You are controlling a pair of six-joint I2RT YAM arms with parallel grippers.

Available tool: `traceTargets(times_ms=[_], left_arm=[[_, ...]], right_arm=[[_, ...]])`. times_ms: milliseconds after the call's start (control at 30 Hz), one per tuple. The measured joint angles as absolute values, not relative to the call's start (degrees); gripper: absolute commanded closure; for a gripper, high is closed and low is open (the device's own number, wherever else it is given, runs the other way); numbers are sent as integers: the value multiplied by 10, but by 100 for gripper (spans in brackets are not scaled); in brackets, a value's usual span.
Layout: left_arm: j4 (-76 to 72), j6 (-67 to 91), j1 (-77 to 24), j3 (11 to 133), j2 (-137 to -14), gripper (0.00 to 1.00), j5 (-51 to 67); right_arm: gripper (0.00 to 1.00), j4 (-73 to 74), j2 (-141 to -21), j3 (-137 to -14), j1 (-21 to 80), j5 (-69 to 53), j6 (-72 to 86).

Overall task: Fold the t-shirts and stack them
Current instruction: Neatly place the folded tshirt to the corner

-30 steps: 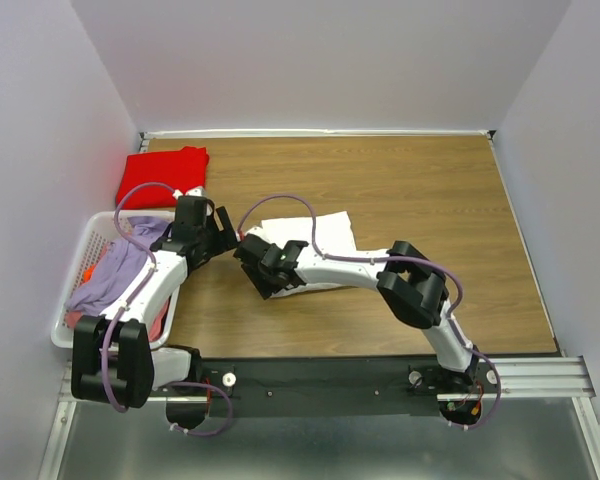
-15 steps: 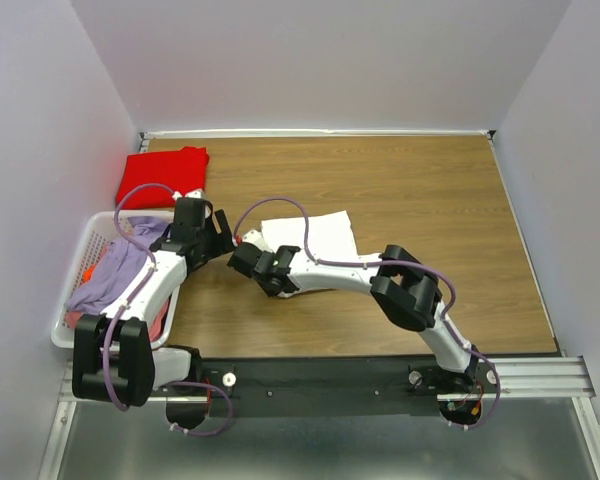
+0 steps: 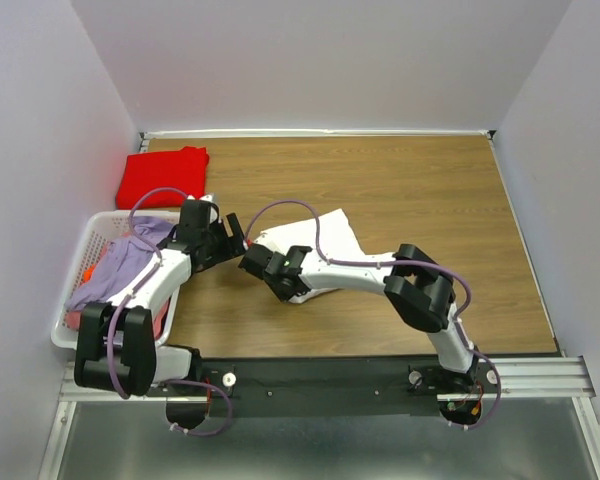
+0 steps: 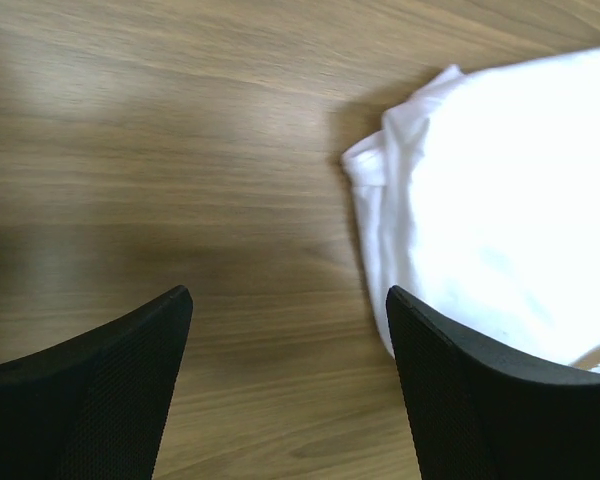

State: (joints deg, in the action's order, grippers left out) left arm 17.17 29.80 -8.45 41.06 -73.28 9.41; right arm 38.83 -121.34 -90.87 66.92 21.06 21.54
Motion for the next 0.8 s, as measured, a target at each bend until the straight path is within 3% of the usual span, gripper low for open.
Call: traceTargets(times_ms=[333, 800], left_arm=[[76, 368, -100, 392, -787, 12, 210], [12, 439, -144, 351, -804, 12, 211]], right_arm=[[100, 376, -1159, -842, 645, 149, 240], [100, 284, -1059, -799, 629, 92, 266]])
